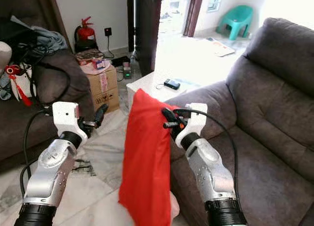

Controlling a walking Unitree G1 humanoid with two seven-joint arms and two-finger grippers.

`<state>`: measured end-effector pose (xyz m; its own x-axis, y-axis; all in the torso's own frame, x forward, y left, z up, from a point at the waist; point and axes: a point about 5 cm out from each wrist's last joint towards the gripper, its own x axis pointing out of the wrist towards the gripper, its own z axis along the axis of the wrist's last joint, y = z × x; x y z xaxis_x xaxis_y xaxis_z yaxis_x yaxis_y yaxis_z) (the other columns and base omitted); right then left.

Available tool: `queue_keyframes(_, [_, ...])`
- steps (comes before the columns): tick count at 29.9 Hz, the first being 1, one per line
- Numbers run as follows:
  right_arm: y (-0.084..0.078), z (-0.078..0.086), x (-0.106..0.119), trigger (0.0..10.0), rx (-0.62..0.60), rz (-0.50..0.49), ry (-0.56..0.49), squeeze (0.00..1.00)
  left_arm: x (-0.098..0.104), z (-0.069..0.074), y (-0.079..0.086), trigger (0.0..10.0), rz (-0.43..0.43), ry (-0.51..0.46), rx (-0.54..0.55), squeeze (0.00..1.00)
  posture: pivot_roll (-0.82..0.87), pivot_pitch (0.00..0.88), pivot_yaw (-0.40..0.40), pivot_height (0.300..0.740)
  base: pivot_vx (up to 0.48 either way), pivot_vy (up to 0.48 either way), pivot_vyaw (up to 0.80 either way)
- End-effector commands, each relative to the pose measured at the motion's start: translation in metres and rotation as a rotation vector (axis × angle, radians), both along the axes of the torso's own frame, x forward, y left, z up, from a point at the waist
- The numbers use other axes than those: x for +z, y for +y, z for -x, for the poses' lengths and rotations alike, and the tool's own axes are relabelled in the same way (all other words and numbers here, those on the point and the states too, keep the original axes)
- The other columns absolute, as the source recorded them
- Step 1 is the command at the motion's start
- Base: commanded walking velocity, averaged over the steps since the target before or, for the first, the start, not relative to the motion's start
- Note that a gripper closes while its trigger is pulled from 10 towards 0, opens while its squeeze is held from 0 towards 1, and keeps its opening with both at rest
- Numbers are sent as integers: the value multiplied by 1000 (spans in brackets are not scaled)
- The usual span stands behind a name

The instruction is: Move the pillow to the sofa from floor

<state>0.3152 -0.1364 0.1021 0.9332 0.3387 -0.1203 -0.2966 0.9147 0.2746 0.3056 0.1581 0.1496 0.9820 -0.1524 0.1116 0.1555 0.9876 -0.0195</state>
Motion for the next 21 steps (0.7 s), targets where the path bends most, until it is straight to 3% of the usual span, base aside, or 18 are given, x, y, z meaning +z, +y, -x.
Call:
queue_keyframes(1, [-9, -5, -6, 10000, -90, 108, -30, 0, -1, 0, 0, 10000, -12, 5, -2, 0, 150, 0, -96, 740, 0, 0, 0])
queue_keyframes(5, [-11, -2, -27, 10000, -142, 170, 28, 0, -1, 1, 4, 10000, -16, 7, 5, 0, 156, 0, -97, 740, 0, 0, 0])
queue_keyframes(10, [-8, 7, -55, 10000, -141, 167, 121, 0, -1, 0, 4, 10000, -17, 4, 9, 0, 162, 0, -98, 740, 0, 0, 0])
queue_keyframes(13, [1, 17, -75, 10000, -77, 105, 188, 0, -2, 1, 1, 10000, -10, 7, 0, 0, 156, 0, -98, 740, 0, 0, 0])
queue_keyframes(21, [9, 32, -99, 10000, 44, 104, 246, 0, -3, 1, -2, 10000, -3, 10, -12, 0, 153, 0, -100, 740, 0, 0, 0])
